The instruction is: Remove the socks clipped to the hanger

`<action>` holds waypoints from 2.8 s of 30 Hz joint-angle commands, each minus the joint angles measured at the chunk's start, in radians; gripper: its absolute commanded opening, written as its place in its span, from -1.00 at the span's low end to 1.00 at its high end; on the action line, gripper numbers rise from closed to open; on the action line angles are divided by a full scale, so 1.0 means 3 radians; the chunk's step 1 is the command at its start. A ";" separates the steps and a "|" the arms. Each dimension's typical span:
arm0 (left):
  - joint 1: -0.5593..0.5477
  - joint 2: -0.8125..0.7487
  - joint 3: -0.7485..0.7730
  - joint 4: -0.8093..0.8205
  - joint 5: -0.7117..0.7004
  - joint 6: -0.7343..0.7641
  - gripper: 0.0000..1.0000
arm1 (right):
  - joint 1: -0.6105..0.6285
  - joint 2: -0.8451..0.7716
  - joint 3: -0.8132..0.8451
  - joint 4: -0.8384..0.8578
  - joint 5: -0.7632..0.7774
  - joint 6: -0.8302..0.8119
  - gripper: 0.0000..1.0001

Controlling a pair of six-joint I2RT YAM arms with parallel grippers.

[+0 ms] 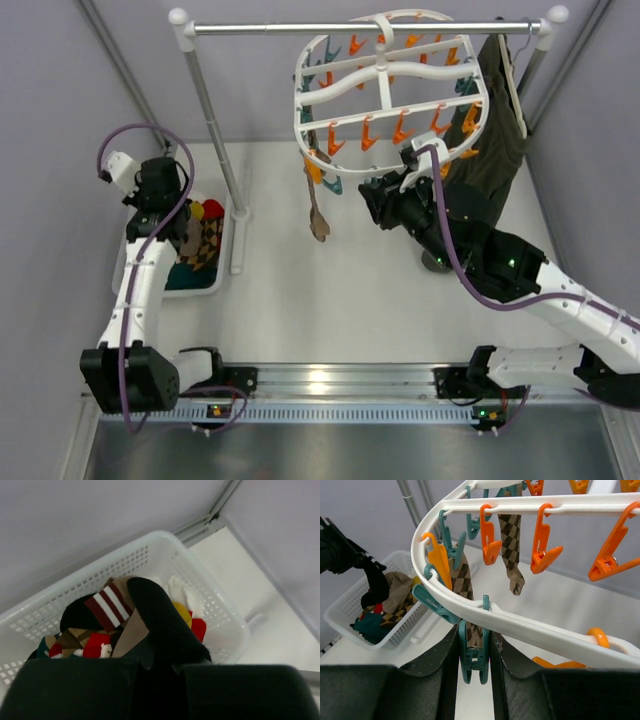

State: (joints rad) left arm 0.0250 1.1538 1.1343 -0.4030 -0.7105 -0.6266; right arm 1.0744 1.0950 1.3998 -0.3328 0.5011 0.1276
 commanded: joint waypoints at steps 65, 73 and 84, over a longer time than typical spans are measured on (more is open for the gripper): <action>-0.1852 0.0567 -0.1260 0.4053 0.2077 0.1680 -0.67 | -0.0115 -0.0526 -0.0126 -0.0077 -0.1082 0.0117 0.82; -0.2026 0.0373 -0.1362 0.4048 0.1597 0.1695 -1.00 | -0.0115 -0.0628 -0.0115 -0.0021 -0.1566 0.0260 0.83; -0.3120 -0.0205 -0.1654 0.4043 0.0018 0.2240 -1.00 | -0.0110 -0.0725 0.0135 -0.0163 -0.1931 0.0342 0.99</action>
State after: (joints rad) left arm -0.8619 1.1244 0.6476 0.7425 -0.5144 -0.0429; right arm 1.0496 0.8921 1.3830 -0.3672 -0.0425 0.2173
